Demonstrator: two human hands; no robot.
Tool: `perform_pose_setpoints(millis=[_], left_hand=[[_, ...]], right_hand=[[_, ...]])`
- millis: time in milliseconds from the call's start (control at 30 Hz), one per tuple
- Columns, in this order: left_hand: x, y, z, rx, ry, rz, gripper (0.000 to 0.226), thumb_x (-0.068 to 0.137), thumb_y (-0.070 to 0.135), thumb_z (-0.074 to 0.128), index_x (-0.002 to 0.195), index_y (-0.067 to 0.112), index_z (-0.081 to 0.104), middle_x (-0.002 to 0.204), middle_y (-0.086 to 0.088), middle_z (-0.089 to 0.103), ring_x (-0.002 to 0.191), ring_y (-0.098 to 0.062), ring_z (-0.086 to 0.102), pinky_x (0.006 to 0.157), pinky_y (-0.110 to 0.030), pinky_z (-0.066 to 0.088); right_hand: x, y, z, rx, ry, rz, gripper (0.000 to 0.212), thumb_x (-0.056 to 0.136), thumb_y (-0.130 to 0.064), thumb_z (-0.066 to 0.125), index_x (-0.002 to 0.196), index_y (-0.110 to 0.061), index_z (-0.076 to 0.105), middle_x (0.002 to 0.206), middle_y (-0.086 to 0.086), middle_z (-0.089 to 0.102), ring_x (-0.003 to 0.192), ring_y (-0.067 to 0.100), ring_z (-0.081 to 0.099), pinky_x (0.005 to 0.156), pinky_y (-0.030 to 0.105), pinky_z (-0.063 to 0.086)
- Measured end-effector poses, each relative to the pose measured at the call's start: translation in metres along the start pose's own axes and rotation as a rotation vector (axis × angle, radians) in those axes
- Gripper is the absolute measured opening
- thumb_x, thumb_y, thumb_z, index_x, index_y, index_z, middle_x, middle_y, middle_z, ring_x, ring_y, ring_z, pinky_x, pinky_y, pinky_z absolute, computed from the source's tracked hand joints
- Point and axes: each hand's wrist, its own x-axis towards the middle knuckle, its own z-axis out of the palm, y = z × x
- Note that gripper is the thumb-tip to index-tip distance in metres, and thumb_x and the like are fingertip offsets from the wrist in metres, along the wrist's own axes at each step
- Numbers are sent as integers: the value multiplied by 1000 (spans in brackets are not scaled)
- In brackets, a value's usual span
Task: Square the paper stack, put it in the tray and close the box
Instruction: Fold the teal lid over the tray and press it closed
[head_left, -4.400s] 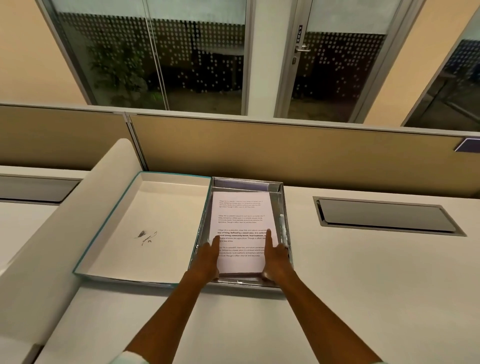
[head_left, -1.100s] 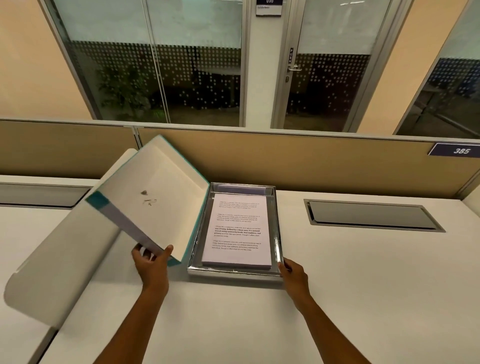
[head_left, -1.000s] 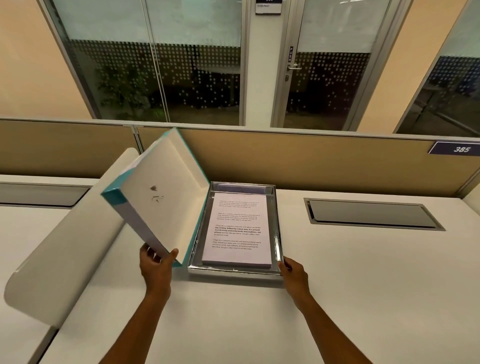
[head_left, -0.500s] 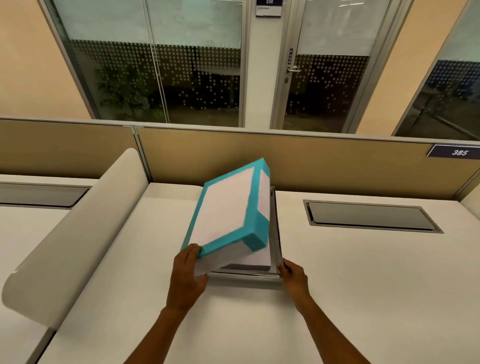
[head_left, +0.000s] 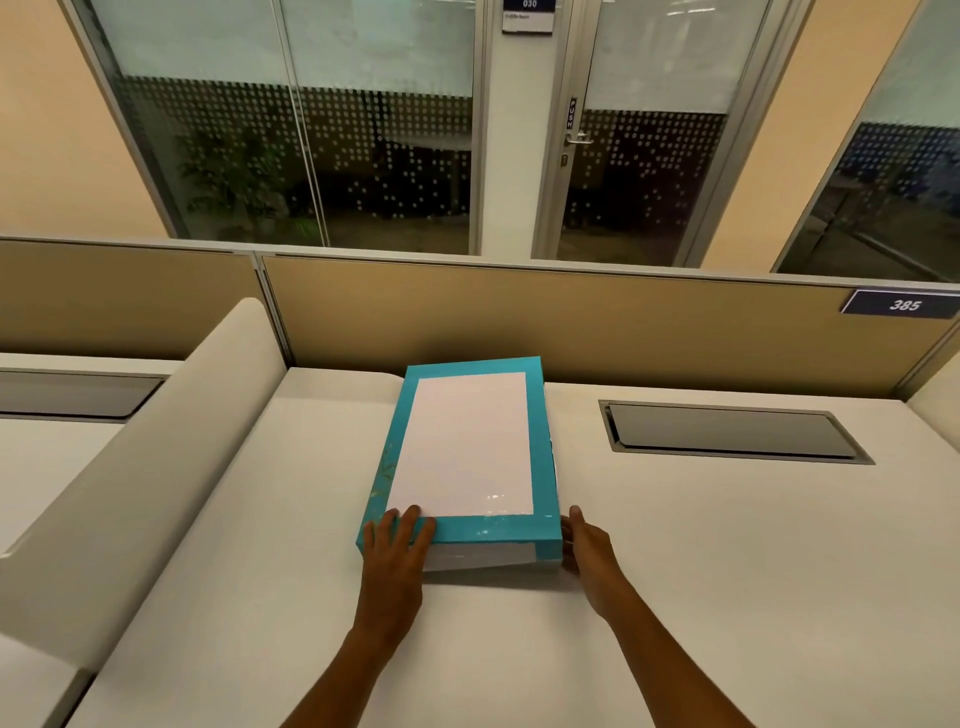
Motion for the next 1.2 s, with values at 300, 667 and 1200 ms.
perform_pose_setpoints(millis=[300, 667, 1200], left_hand=[[0, -4, -3, -14, -77, -76, 101, 59, 55, 81, 145, 24, 38, 152, -12, 39, 140, -40, 38, 109, -69, 24], [33, 4, -30, -920, 290, -1004, 44, 92, 28, 61, 129, 7, 52, 124, -19, 63, 98, -29, 66, 75, -41, 61], [31, -11, -25, -1027, 420, -872, 30, 89, 11, 64, 117, 5, 57, 120, -16, 64, 108, -36, 65, 81, -49, 60]], right_hand=[[5, -21, 4, -145, 26, -194, 52, 86, -46, 61, 120, -6, 57, 99, 3, 64, 85, 14, 63, 70, 28, 56], [8, -21, 8, -195, 26, -249, 31, 93, -42, 51, 108, -17, 62, 103, 5, 66, 82, 10, 61, 58, 17, 49], [21, -10, 10, -224, 40, -219, 35, 96, -39, 47, 104, -7, 60, 96, 8, 64, 84, 17, 61, 68, 30, 49]])
